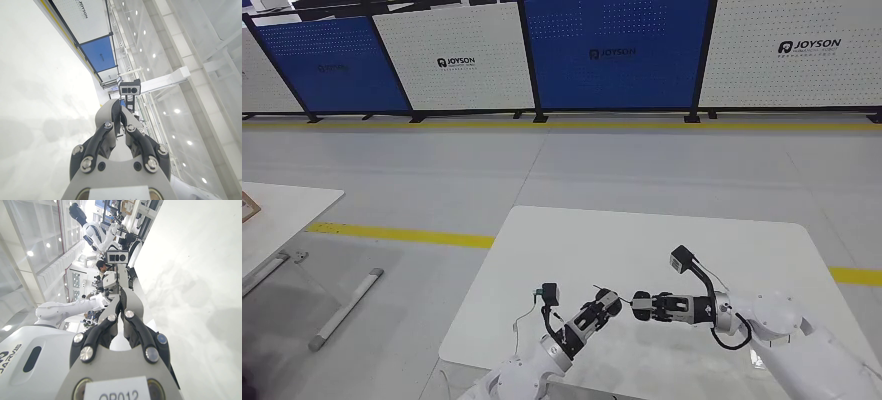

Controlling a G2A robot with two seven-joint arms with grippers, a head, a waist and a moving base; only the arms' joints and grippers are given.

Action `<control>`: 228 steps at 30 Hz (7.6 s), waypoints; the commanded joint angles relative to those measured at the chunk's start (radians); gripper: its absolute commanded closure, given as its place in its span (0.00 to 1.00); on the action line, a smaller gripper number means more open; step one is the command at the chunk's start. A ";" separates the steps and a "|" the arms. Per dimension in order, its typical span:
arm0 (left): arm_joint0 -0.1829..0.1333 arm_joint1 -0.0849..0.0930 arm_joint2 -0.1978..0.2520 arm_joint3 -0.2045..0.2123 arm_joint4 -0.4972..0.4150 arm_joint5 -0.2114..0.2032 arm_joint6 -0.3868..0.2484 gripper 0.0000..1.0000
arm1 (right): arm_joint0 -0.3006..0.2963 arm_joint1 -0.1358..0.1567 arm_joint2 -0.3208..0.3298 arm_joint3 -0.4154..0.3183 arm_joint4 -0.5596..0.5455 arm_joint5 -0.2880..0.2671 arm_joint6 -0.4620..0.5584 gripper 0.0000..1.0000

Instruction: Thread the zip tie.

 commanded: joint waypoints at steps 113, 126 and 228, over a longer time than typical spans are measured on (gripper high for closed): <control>0.237 0.029 -0.338 -0.326 0.273 0.312 -0.144 1.00 | -0.209 0.068 0.238 -0.119 -0.006 -0.062 -0.062 0.00; 0.211 0.022 -0.316 -0.318 0.212 0.284 -0.132 1.00 | -0.209 0.068 0.238 -0.119 -0.006 -0.062 -0.062 0.00; 0.195 0.002 -0.241 -0.340 0.220 0.166 -0.158 1.00 | -0.209 0.068 0.238 -0.119 -0.006 -0.062 -0.062 0.00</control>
